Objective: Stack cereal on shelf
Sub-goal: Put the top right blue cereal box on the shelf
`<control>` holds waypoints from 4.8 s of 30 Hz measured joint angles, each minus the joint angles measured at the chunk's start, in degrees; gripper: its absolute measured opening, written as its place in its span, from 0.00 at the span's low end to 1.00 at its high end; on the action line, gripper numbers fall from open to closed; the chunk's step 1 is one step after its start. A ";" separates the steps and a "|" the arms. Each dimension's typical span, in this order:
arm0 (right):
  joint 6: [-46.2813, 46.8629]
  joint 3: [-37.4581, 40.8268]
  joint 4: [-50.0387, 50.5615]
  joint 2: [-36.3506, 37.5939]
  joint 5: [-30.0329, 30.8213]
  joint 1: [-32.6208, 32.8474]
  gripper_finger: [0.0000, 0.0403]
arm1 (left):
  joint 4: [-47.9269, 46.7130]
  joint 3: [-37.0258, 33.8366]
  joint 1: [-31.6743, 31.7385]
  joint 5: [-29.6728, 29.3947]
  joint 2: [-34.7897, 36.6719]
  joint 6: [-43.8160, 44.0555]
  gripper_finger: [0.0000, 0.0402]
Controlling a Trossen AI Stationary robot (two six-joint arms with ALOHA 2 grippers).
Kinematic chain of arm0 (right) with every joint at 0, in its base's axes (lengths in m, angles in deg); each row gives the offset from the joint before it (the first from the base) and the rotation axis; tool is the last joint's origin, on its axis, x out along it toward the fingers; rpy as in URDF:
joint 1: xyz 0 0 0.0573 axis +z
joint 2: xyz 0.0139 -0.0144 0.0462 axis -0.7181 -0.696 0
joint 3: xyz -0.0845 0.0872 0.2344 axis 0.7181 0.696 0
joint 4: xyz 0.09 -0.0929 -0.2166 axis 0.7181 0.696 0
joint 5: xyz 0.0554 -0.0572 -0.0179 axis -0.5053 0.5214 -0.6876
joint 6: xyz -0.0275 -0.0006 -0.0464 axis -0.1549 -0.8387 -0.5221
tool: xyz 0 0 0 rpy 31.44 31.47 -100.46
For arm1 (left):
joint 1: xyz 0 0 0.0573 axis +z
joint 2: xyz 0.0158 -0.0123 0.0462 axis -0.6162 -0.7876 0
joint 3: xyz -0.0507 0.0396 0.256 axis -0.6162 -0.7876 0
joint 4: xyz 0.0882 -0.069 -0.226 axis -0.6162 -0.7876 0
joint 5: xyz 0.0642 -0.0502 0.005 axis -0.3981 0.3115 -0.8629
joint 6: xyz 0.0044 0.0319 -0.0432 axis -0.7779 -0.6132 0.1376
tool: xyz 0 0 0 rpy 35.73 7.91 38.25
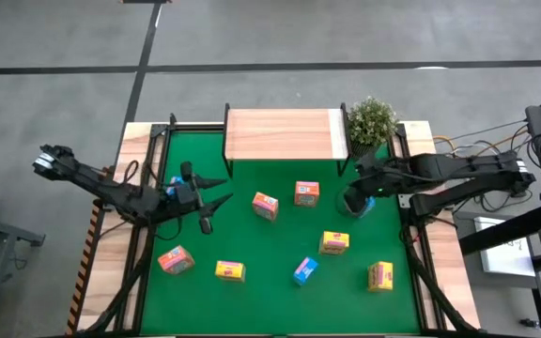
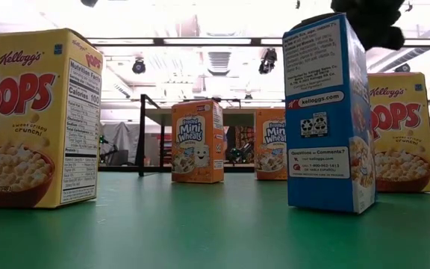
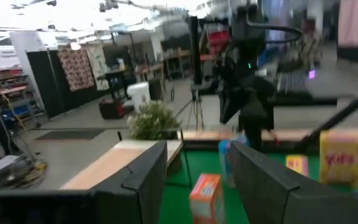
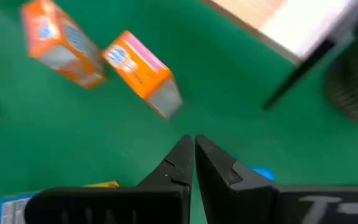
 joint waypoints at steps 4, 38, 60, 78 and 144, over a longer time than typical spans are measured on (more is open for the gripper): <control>5.44 -3.93 9.29 -2.77 0.07 0.00 0.03 | -8.75 3.56 0.00 -1.42 -0.05 0.46 0.40; 8.50 10.04 6.02 -4.61 -5.14 0.02 0.69 | -10.53 4.06 0.00 -3.44 0.07 0.64 0.40; 6.37 9.74 4.70 -4.54 -4.31 0.02 0.31 | -10.57 4.04 0.00 -3.42 -1.75 1.76 0.40; -12.16 -16.60 0.86 -4.65 -3.79 -0.26 0.31 | -10.66 4.04 0.00 -3.42 -1.66 -0.83 0.40; -49.30 -69.41 1.22 -47.54 -5.82 -20.81 0.53 | -14.79 3.23 0.11 -15.29 -1.20 -3.82 0.40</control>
